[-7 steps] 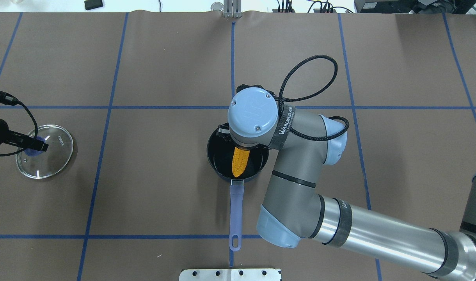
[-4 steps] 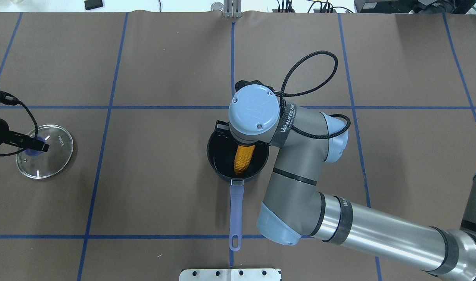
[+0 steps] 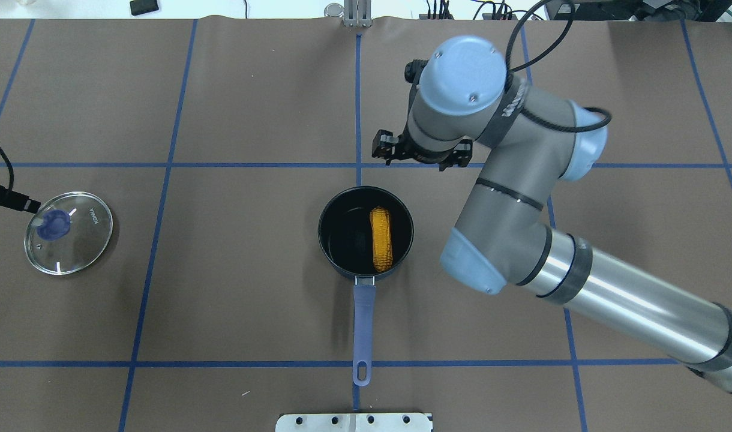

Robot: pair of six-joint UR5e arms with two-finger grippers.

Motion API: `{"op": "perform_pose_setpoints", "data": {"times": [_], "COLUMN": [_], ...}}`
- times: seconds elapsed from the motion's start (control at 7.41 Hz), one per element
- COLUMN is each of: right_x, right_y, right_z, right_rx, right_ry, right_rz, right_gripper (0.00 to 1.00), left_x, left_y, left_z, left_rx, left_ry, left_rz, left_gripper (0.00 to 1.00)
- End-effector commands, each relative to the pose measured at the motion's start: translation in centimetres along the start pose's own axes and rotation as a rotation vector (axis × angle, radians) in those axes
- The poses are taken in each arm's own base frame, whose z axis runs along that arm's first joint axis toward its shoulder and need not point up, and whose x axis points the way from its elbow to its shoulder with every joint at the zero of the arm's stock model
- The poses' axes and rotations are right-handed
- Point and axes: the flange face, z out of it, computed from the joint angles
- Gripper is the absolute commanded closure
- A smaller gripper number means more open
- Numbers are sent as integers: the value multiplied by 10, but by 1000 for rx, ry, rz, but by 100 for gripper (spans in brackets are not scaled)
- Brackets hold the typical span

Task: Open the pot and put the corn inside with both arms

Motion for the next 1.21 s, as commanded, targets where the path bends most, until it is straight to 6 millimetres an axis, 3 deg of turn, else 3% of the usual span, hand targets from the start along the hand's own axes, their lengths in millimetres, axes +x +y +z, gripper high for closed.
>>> {"op": "perform_pose_setpoints", "data": {"times": [0.0, 0.4, 0.54, 0.67, 0.94, 1.08], "right_x": [121, 295, 356, 411, 488, 511], "right_y": [-69, -119, -127, -131, -126, -125], "right_z": [-16, -60, -74, -77, -88, -98], "right_rx": [-18, -64, -64, -80, -83, -74], "right_ry": [41, 20, 25, 32, 58, 60], "right_rz": [-149, -252, -289, -312, -335, -345], "right_gripper": [0, 0, 0, 0, 0, 0], "left_x": [-50, -109, -141, -165, -183, -185], "left_y": [-8, -20, -17, -29, -35, -35], "left_z": [-44, -73, -87, -100, -120, -121], "left_rx": [-22, -34, -25, -20, -18, -25], "left_ry": [-22, -72, -74, -67, -79, -80], "left_rz": [59, 100, 106, 109, 91, 77], "left_gripper": [3, 3, 3, 3, 3, 2]}}
